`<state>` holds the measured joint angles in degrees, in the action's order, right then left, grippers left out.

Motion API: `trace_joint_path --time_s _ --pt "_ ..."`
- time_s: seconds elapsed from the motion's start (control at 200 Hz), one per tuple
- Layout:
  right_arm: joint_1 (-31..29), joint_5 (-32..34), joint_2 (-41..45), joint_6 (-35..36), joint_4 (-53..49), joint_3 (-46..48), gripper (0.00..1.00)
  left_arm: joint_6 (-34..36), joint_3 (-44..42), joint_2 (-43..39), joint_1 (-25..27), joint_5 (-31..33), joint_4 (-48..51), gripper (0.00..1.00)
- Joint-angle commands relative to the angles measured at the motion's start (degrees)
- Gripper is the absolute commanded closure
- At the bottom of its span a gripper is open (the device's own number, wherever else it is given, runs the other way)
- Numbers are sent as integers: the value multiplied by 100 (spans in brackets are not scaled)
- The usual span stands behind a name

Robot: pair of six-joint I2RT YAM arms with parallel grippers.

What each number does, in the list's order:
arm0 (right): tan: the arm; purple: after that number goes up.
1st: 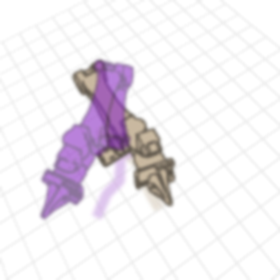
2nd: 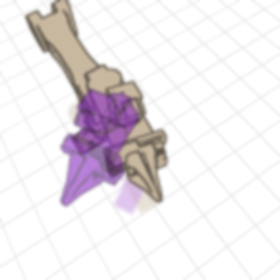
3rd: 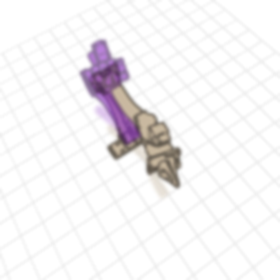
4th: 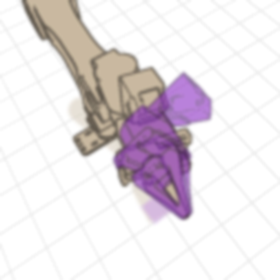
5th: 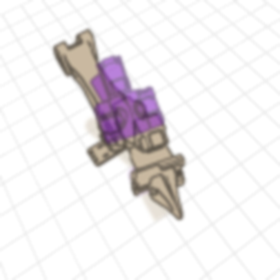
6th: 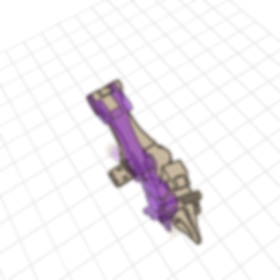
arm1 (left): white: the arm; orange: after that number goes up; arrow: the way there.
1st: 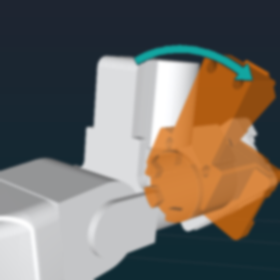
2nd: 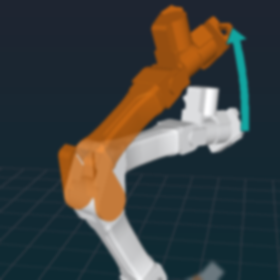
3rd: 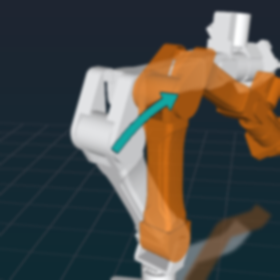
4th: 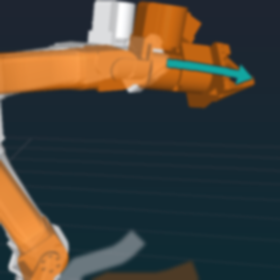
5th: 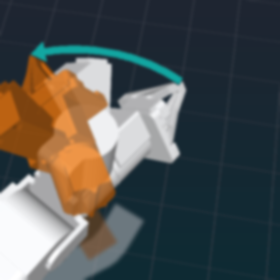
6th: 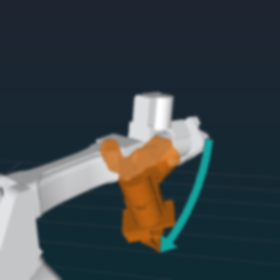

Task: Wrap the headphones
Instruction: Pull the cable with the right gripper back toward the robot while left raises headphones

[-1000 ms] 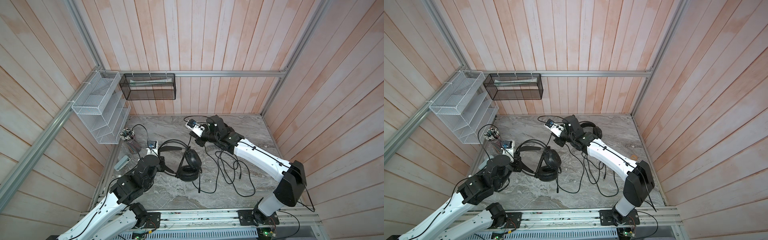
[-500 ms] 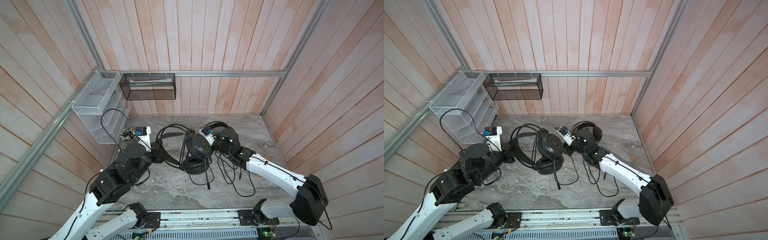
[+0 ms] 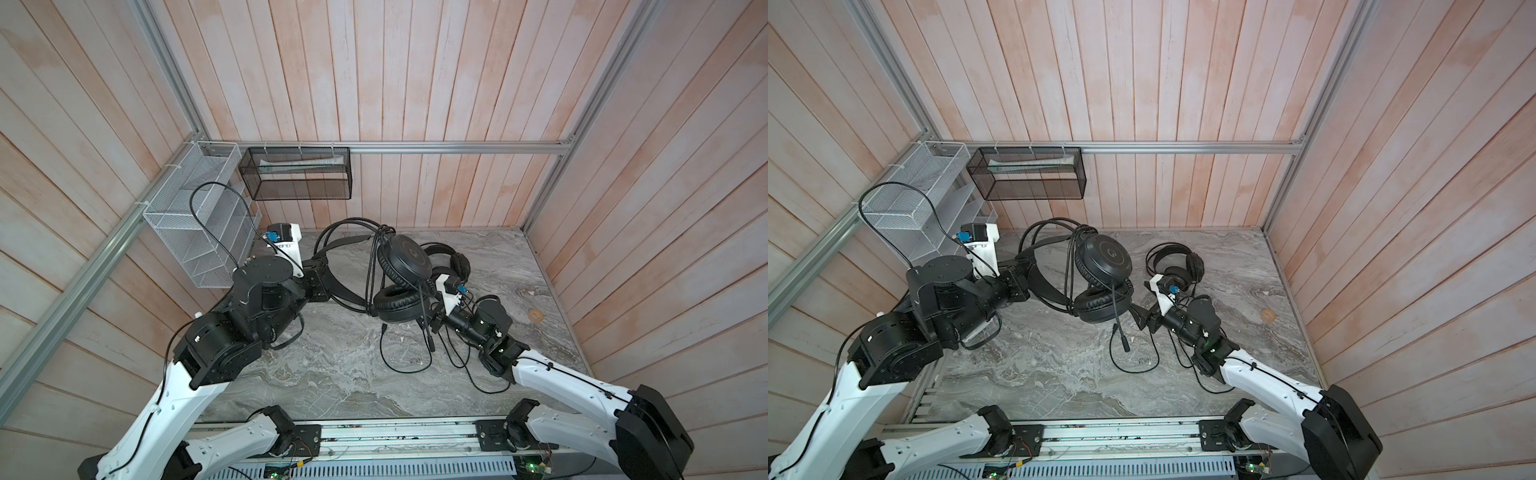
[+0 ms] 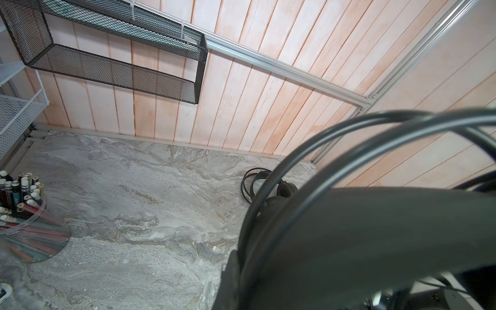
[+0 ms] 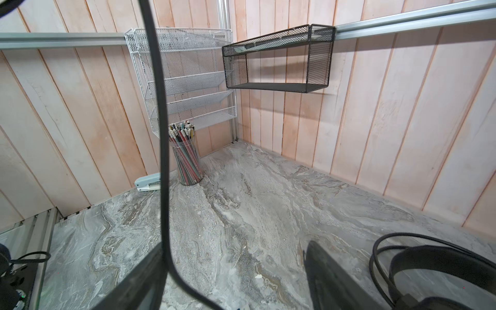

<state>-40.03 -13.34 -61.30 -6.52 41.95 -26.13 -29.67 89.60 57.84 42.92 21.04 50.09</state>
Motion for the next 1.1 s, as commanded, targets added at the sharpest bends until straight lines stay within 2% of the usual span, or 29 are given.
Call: trace_joint_path --time_s 0.0,0.21,0.37,0.6,0.65,0.71,0.775,0.85,0.955,1.095 --pt "18 26 82 -276 1116 342 19 -198 526 156 -2 -45 -250 100" --pt "14 -389 -440 -506 1752 709 21 -127 1084 441 -29 -12 -115 100" --pt "7 -750 -1128 -448 1933 571 23 -100 1342 585 -33 -11 -65 100" --pt "15 -711 -2341 -501 2133 382 29 -40 1560 693 -72 58 -51 100" --pt "6 -741 -2473 -542 2189 382 35 -21 1569 702 -95 89 -49 100" --pt "-18 -822 -2574 -607 2162 340 47 -12 1560 713 -136 127 -41 100" --pt "-125 -722 -2620 -623 1972 269 74 -34 1545 731 -222 142 -39 100" --pt "-422 -413 -2644 -473 1663 161 88 -94 1525 783 -446 89 -45 100" --pt "-1139 302 -2734 1 949 -152 100 -292 1491 867 -890 -94 -67 100" --pt "-2009 833 -2955 296 443 -555 100 -599 1489 1103 -1536 -269 -106 100"
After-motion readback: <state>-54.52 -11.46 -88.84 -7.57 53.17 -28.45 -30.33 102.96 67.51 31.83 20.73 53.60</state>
